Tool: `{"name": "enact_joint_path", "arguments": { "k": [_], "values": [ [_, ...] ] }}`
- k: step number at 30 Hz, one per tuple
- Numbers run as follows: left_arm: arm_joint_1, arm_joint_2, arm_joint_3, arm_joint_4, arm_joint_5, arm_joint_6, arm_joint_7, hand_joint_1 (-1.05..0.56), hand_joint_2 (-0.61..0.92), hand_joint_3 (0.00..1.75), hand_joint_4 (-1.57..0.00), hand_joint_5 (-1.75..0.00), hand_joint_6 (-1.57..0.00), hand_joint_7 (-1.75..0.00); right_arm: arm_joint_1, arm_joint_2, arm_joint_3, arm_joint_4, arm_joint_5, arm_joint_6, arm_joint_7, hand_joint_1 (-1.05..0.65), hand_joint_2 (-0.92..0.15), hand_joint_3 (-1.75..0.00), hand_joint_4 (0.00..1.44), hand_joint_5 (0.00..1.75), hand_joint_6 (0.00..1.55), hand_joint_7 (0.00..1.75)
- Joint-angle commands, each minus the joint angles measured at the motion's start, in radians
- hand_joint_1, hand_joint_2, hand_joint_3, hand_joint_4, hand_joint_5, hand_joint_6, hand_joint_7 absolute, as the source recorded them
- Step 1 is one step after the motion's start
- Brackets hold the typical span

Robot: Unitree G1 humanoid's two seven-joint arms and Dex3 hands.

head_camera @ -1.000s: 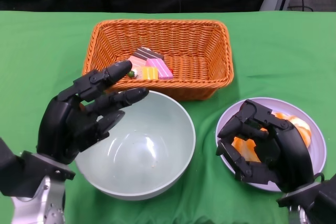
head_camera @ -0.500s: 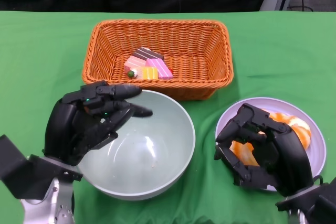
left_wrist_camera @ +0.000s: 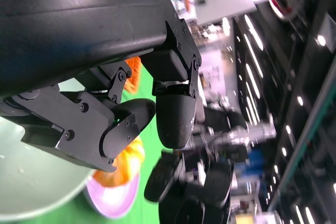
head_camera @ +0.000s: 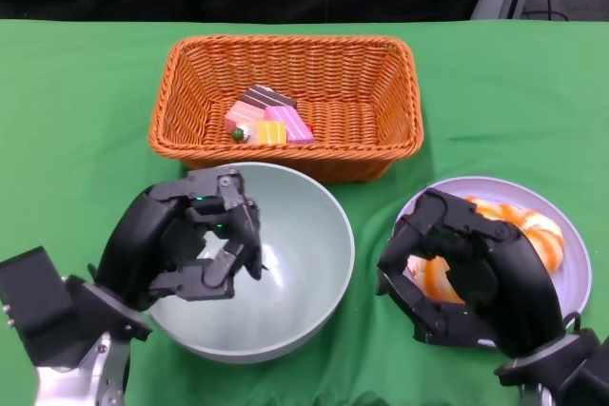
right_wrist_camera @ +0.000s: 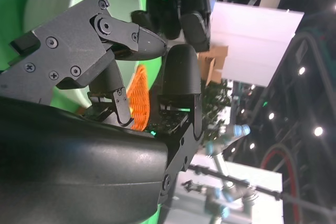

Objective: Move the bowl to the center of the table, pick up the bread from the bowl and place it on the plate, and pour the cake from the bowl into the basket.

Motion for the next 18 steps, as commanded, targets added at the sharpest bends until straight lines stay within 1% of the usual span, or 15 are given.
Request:
{"name": "enact_joint_path", "arguments": {
  "k": [1,4,7,10,15,18],
  "values": [
    [0.043,0.024,-0.016,-0.11,0.004,0.065,0.01,-0.07,0.48,1.27,-0.87,-1.64,-0.82,-1.42,0.034,-0.035,0.016,-0.112,0.002,0.072,0.0,-0.32,-0.64,-0.68,0.75,1.56,0.71,1.22],
    [0.069,0.026,-0.029,-0.194,0.01,0.118,0.029,-0.09,0.47,1.28,-0.88,-1.64,-0.83,-1.4,0.056,-0.049,0.026,-0.195,0.004,0.134,-0.007,-0.32,-0.67,-0.6,0.75,1.57,0.72,1.21],
    [0.085,0.027,-0.042,-0.248,0.014,0.157,0.042,-0.1,0.44,1.35,-0.88,-1.67,-0.82,-1.44,0.065,-0.062,0.029,-0.241,0.014,0.174,-0.004,-0.32,-0.67,-0.59,0.77,1.58,0.73,1.22],
    [0.092,0.028,-0.043,-0.277,0.009,0.185,0.048,-0.1,0.43,1.38,-0.87,-1.69,-0.81,-1.46,0.072,-0.065,0.032,-0.267,0.022,0.209,-0.009,-0.32,-0.66,-0.6,0.78,1.58,0.74,1.24],
    [0.091,0.027,-0.039,-0.289,-0.001,0.212,0.046,-0.08,0.45,1.36,-0.87,-1.7,-0.81,-1.45,0.073,-0.064,0.032,-0.276,0.034,0.233,-0.007,-0.32,-0.58,-0.75,0.8,1.6,0.73,1.27],
    [0.093,0.026,-0.037,-0.289,0.0,0.211,0.045,-0.08,0.45,1.35,-0.86,-1.71,-0.81,-1.45,0.077,-0.069,0.035,-0.288,0.027,0.243,-0.01,-0.31,-0.56,-0.79,0.79,1.61,0.72,1.29]
  ]
}}
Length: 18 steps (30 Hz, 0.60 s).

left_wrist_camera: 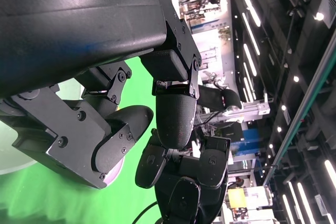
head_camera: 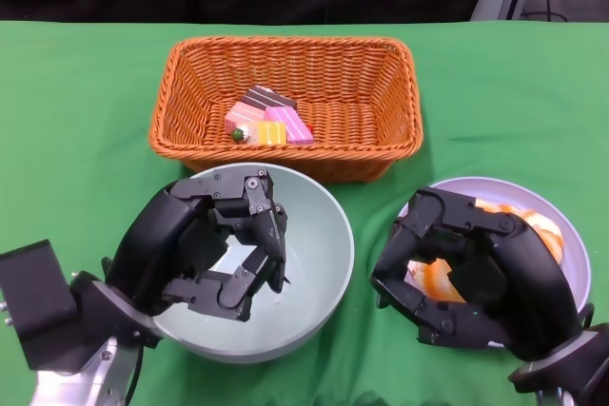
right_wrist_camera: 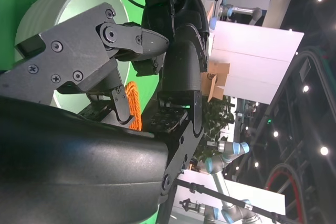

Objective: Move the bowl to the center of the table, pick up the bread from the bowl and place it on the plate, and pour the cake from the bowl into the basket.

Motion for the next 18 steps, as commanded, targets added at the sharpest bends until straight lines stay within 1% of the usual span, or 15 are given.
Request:
{"name": "enact_joint_path", "arguments": {
  "k": [1,4,6,14,18],
  "values": [
    [0.01,0.013,0.009,-0.015,-0.003,0.002,0.008,-0.08,0.45,1.35,-0.86,-1.71,-0.81,-1.45,0.013,-0.015,0.0,-0.035,0.0,0.016,-0.009,-0.31,-0.56,-0.79,0.79,1.61,0.72,1.29],
    [0.016,0.013,0.009,-0.02,-0.002,-0.002,0.008,-0.1,0.45,1.35,-0.86,-1.71,-0.81,-1.45,0.018,-0.014,0.004,-0.041,0.003,0.019,-0.007,-0.32,-0.55,-0.8,0.79,1.6,0.72,1.29],
    [0.019,0.013,0.007,-0.026,-0.01,0.008,0.004,-0.09,0.43,1.38,-0.85,-1.72,-0.81,-1.45,0.019,-0.013,0.004,-0.04,0.003,0.015,-0.006,-0.31,-0.55,-0.81,0.79,1.61,0.72,1.29],
    [0.023,0.015,0.005,-0.033,-0.007,0.011,0.003,-0.09,0.44,1.35,-0.85,-1.7,-0.81,-1.44,0.025,-0.009,0.006,-0.038,0.004,0.01,-0.008,-0.3,-0.53,-0.85,0.79,1.61,0.72,1.29],
    [0.022,0.017,0.003,-0.028,-0.008,0.007,-0.005,-0.08,0.43,1.38,-0.85,-1.7,-0.81,-1.44,0.024,-0.005,0.006,-0.033,0.008,0.008,-0.008,-0.3,-0.51,-0.9,0.78,1.62,0.71,1.31]
  ]
}}
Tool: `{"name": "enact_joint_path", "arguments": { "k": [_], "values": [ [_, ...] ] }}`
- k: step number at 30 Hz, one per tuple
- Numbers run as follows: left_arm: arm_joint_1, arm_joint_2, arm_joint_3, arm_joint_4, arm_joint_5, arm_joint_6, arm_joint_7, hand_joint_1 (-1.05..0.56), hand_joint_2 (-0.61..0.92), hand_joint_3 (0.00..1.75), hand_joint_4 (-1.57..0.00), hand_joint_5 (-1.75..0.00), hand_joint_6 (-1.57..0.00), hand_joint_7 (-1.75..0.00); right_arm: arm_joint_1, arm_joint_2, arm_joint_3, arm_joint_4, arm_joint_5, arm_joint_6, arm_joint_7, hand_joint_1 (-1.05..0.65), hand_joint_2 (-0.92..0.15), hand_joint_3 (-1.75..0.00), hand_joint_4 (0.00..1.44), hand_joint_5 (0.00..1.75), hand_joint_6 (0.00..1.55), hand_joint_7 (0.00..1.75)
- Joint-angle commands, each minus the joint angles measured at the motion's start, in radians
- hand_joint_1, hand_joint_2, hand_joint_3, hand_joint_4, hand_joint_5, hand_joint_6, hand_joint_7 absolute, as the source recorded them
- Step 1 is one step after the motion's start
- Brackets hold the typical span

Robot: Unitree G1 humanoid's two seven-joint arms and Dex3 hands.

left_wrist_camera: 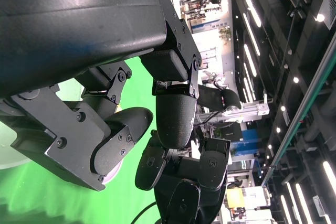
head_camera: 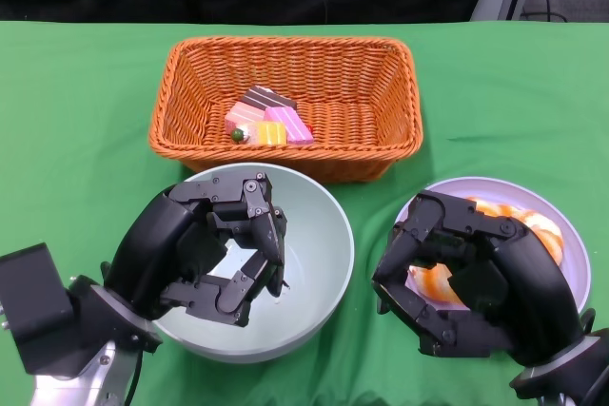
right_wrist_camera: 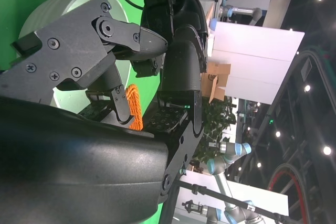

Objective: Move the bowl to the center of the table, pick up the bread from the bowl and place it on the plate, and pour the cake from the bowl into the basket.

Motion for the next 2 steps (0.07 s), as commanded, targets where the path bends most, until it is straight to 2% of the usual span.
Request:
{"name": "enact_joint_path", "arguments": {
  "k": [1,2],
  "values": [
    [0.006,0.018,0.002,-0.009,-0.001,-0.002,-0.005,-0.08,0.42,1.39,-0.85,-1.7,-0.81,-1.44,0.004,-0.003,0.0,-0.003,0.01,-0.009,-0.004,-0.3,-0.5,-0.91,0.78,1.63,0.71,1.31],
    [0.007,0.018,0.002,-0.01,0.0,-0.001,-0.004,-0.08,0.41,1.4,-0.84,-1.7,-0.81,-1.44,0.002,-0.003,-0.001,-0.002,0.011,-0.01,-0.003,-0.29,-0.5,-0.91,0.78,1.63,0.71,1.31]
  ]
}}
